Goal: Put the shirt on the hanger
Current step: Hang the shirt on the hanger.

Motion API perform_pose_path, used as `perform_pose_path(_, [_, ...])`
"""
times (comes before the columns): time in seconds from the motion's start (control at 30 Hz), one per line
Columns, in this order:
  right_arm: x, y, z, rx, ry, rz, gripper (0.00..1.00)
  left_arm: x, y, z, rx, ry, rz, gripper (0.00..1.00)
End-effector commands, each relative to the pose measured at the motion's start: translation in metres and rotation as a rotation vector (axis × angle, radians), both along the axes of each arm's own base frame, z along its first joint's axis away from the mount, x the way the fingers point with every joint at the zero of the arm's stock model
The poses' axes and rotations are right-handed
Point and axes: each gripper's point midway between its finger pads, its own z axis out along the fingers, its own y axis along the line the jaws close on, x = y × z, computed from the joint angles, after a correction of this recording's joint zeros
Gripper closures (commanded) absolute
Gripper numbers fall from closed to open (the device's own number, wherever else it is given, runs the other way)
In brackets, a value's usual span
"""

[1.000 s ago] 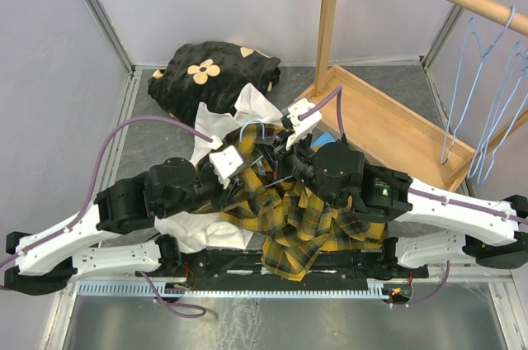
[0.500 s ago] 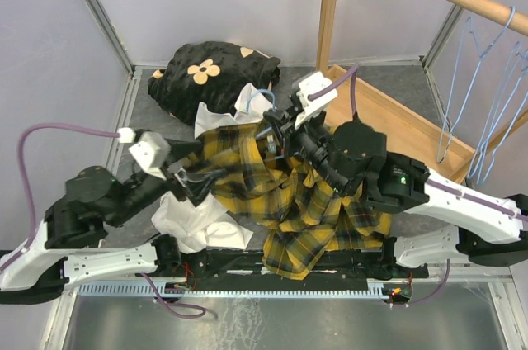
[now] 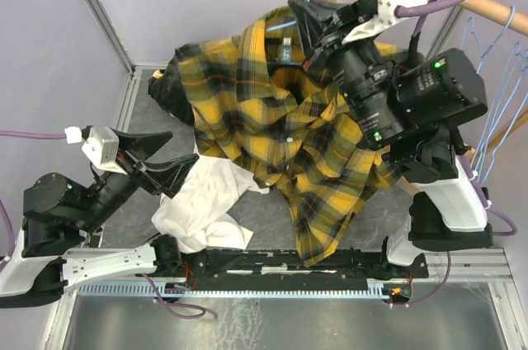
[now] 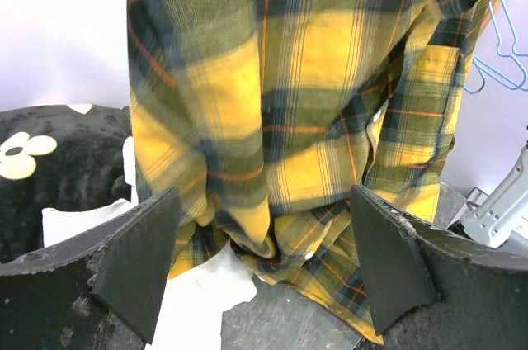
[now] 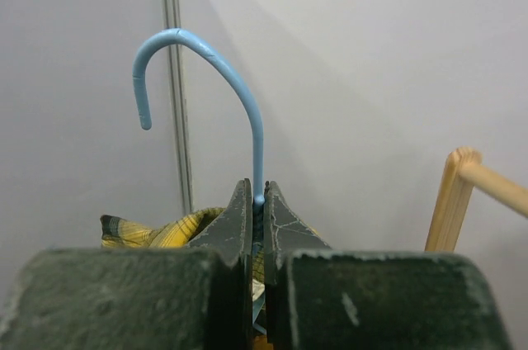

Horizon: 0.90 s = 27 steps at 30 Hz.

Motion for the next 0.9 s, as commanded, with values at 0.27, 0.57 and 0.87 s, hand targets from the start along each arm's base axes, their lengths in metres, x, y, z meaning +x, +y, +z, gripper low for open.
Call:
perform_pose_path(0.27, [-0.034, -0.073, 0.114, 0.297, -0.353, -0.031, 1.0, 0.007, -0.005, 0.039, -0.058, -0.077, 0.028, 0.12])
perform_pose_path(0.57, [-0.049, -0.113, 0.13, 0.369, -0.398, -0.025, 1.0, 0.009, -0.027, 0.076, -0.023, -0.162, -0.011, 0.11])
perform_pose_path(0.87, [-0.017, -0.071, 0.078, 0.181, -0.241, -0.1, 1.0, 0.012, -0.017, 0.05, -0.029, -0.108, 0.03, 0.23])
